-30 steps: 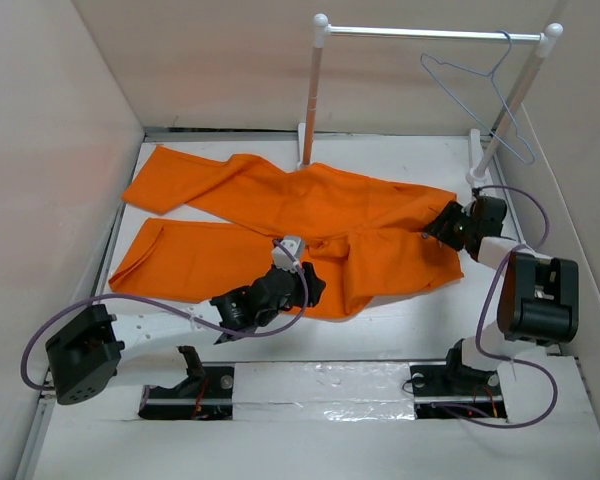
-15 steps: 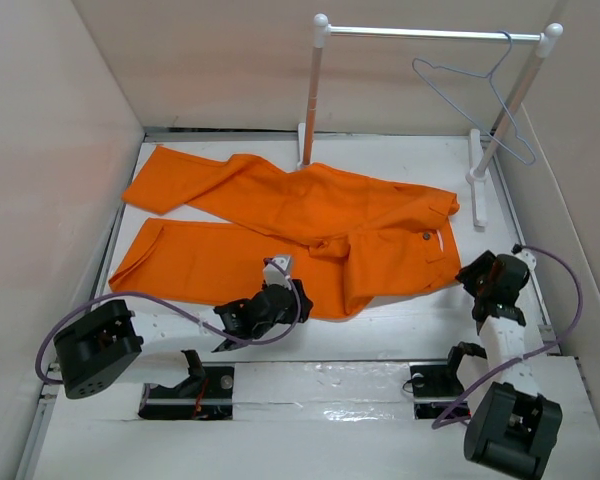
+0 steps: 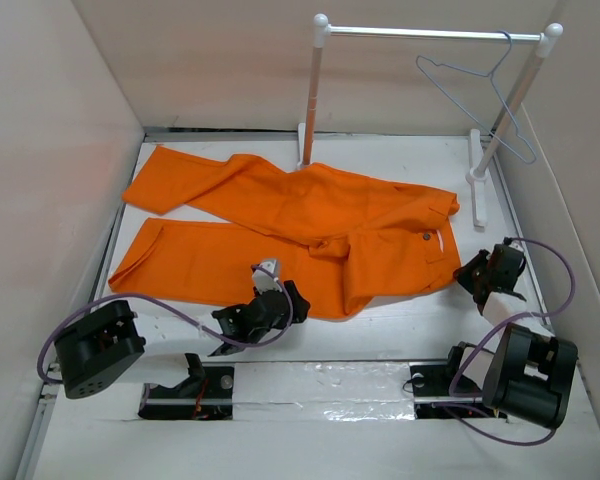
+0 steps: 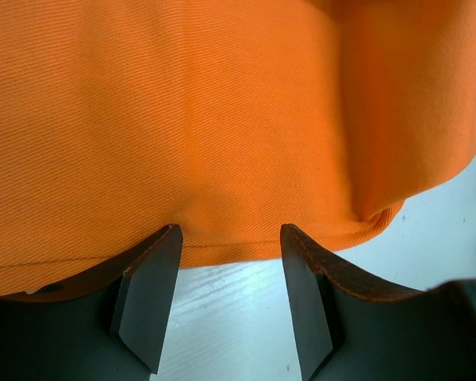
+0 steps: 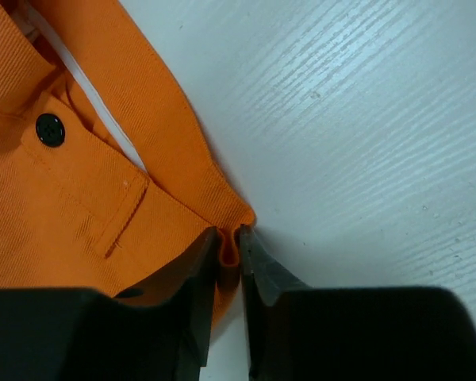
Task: Place the trousers on the hanger
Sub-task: Flatten out the trousers at the center of the board.
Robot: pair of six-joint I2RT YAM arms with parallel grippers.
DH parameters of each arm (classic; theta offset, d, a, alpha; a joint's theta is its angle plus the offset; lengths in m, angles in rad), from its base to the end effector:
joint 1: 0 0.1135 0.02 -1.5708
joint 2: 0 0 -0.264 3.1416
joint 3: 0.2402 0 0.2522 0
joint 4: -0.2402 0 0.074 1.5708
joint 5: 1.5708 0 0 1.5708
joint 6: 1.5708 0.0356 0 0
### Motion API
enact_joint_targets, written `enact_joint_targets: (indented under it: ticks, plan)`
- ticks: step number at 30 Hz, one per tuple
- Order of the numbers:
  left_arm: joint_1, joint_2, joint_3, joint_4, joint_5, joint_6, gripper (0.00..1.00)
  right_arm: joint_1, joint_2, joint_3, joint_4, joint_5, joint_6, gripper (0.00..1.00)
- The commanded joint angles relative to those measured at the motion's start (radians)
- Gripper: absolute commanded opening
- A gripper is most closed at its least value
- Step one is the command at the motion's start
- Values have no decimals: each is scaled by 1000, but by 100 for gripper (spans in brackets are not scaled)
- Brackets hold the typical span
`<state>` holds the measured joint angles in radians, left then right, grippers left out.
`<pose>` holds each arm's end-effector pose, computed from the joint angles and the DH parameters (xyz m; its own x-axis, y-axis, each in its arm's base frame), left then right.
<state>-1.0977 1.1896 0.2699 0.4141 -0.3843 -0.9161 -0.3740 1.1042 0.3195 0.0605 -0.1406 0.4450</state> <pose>0.1083 -0.1823 0.1482 -0.6704 -0.3041 -0.6768 0.2365 0.7770 -0.5834 0.1869 -0.0680 0.1463 -0.4430 0.6317 -0.6361 0.5038 0.7623 0.4062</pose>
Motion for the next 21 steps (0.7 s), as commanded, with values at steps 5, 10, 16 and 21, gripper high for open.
enact_joint_targets:
  ticks: [5, 10, 16, 21]
  plan:
    - [6, 119, 3, -22, -19, -38, 51, -5, -21, 41, 76, -5, -5, 8]
    - [15, 110, -32, -29, -50, -95, 46, -16, -133, 70, -6, 64, -17, 0]
    - [15, -10, -92, -77, -83, -132, 46, -25, -381, 133, -149, 289, -28, 0]
    - [24, -94, -136, -123, -88, -155, 46, -43, -368, 185, -211, 375, -49, 0]
